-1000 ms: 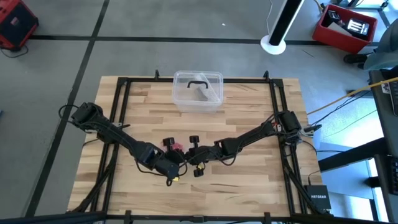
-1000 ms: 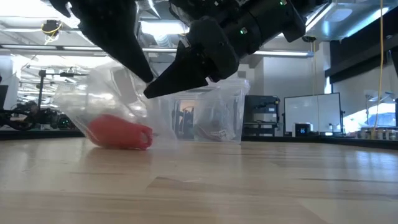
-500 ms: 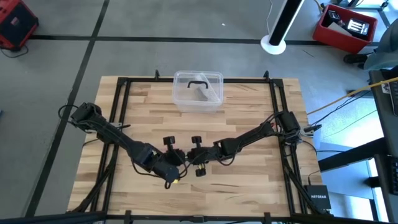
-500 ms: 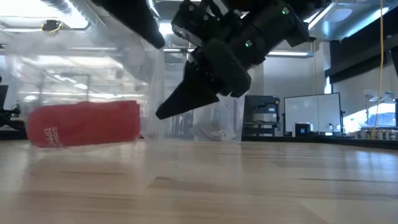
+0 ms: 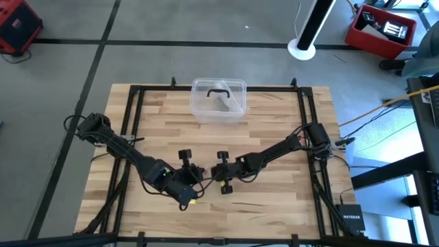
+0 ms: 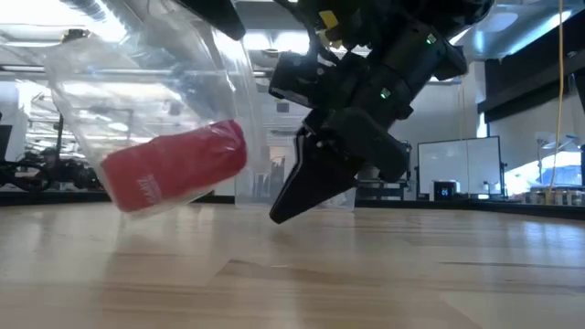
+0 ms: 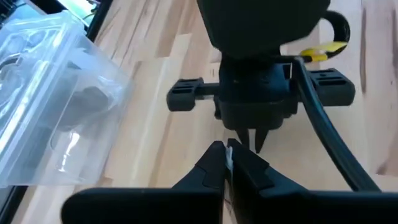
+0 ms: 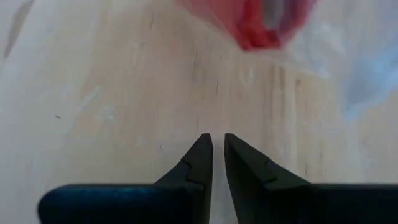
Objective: Roll bandage
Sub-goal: Close the transparent zip bag, then remove the lid of the container
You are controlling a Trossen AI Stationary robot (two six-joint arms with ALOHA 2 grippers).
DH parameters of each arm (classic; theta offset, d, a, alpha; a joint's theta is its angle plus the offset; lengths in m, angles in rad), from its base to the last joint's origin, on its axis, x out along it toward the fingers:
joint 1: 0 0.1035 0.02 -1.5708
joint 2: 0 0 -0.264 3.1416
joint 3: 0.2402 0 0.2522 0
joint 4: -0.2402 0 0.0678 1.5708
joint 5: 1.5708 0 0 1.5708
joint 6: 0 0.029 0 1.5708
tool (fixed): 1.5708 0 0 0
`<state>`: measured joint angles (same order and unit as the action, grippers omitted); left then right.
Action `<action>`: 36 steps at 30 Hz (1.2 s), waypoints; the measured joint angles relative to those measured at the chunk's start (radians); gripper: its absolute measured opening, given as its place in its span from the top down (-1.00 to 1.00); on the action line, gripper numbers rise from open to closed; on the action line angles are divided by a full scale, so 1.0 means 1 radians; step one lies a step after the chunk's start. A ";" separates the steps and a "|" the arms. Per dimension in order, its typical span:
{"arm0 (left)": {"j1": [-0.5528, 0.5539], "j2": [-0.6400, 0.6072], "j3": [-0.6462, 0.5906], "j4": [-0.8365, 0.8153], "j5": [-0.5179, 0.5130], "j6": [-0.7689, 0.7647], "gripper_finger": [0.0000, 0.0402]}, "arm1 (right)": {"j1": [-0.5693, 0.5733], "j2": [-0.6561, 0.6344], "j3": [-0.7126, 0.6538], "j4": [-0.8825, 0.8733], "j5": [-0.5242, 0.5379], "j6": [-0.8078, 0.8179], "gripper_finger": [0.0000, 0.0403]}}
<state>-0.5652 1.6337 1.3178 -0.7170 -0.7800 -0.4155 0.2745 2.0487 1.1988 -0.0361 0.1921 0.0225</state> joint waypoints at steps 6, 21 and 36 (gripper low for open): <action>0.002 0.001 0.000 -0.014 0.059 -0.027 0.94 | 0.001 -0.021 0.025 -0.080 0.009 0.031 0.68; 0.054 -0.078 0.005 -0.142 0.132 -0.074 0.27 | -0.031 -0.384 0.045 -0.426 0.184 -0.049 -0.07; 0.479 -0.499 -0.218 0.001 0.152 0.184 0.03 | -0.542 -0.725 -0.300 -0.114 0.005 -0.062 -0.10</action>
<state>-0.0862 1.1344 1.0998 -0.7157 -0.6279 -0.2316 -0.2674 1.3241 0.8984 -0.1497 0.1970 -0.0390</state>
